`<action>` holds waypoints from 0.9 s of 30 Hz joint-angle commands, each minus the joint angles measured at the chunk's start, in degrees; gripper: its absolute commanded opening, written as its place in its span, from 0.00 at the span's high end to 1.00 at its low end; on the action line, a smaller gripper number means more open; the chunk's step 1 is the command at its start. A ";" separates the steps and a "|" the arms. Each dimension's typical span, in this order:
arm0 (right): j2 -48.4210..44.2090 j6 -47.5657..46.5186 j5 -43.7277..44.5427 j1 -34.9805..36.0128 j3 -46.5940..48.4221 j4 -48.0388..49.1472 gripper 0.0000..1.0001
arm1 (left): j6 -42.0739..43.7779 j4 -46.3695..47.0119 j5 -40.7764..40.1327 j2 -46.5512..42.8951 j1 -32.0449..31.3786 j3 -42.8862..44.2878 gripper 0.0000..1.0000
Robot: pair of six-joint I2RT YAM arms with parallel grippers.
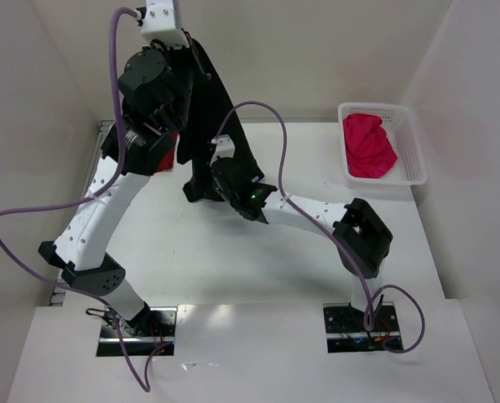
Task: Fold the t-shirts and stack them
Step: Flatten out the tshirt
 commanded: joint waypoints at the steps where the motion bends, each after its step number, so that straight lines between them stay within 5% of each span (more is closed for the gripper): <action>1: 1.58 2.06 -0.44 0.01 3.10 2.04 0.23 | 0.26 3.75 -0.21 -2.72 0.32 -0.34 1.00; 4: 2.29 2.59 -0.44 0.01 3.71 1.43 0.35 | 0.26 3.75 -0.21 -2.72 0.32 -0.86 1.00; 8: 0.71 3.29 1.22 0.01 2.92 3.71 0.79 | 0.78 4.44 -1.61 -3.77 0.32 -2.53 1.00; 12: -7.43 1.46 1.85 0.01 0.65 2.84 0.95 | 1.40 5.51 -3.02 -4.31 1.63 -5.08 1.00; 21: -38.11 -5.04 6.94 -3.58 -9.38 -5.06 1.00 | -1.50 6.56 -0.83 -9.31 8.05 -12.64 1.00; 27: -50.70 -10.32 10.11 -6.84 -5.27 -10.34 1.00 | -5.27 4.11 3.38 -14.85 9.46 -17.22 1.00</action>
